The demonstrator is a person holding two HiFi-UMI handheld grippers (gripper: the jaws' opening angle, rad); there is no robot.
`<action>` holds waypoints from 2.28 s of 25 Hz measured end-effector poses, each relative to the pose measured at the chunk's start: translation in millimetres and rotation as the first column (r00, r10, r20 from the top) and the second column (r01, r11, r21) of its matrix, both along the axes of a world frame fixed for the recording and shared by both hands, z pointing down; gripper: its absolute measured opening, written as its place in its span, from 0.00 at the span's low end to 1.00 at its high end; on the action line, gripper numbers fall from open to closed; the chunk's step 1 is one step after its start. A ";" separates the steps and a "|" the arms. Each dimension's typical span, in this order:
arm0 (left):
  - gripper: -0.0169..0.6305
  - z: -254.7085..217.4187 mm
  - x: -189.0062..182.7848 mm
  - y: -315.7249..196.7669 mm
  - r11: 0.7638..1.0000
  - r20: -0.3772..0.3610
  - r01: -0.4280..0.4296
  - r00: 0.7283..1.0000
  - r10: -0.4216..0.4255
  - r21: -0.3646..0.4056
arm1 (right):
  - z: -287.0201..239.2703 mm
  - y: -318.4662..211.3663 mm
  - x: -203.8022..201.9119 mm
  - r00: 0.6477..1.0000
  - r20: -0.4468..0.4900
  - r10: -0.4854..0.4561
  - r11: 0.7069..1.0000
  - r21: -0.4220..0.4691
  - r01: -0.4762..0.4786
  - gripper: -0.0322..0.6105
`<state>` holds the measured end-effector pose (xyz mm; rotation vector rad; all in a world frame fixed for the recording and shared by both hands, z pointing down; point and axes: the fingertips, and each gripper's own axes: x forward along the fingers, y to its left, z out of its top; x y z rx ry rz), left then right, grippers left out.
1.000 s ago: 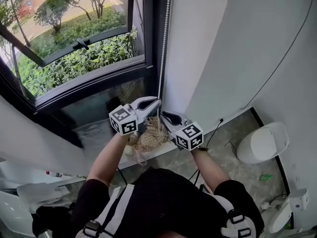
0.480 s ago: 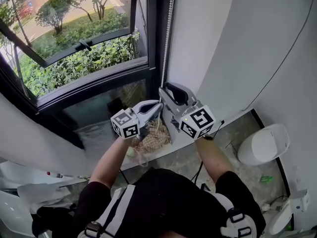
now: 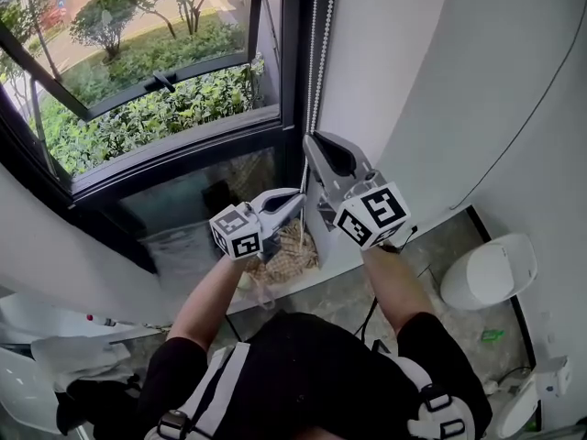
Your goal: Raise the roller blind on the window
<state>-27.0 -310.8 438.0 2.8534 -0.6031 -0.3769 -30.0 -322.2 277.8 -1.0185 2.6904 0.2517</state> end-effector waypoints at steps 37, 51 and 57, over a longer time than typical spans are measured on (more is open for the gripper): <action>0.18 -141.9 8.3 -3.3 0.983 0.008 -0.061 0.998 0.060 0.174 | 193.4 20.2 1.4 0.986 -0.163 -0.045 0.942 -0.336 -0.013 0.06; 0.04 -155.4 9.7 -0.6 0.978 -0.063 0.003 0.998 0.011 0.207 | 201.6 23.3 3.5 0.982 -0.180 -0.056 0.944 -0.330 -0.007 0.06; 0.04 -62.6 12.0 -10.6 0.992 0.060 0.034 0.997 -0.042 0.120 | 285.1 30.5 -1.6 0.939 -0.319 -0.127 0.871 -0.490 -0.048 0.06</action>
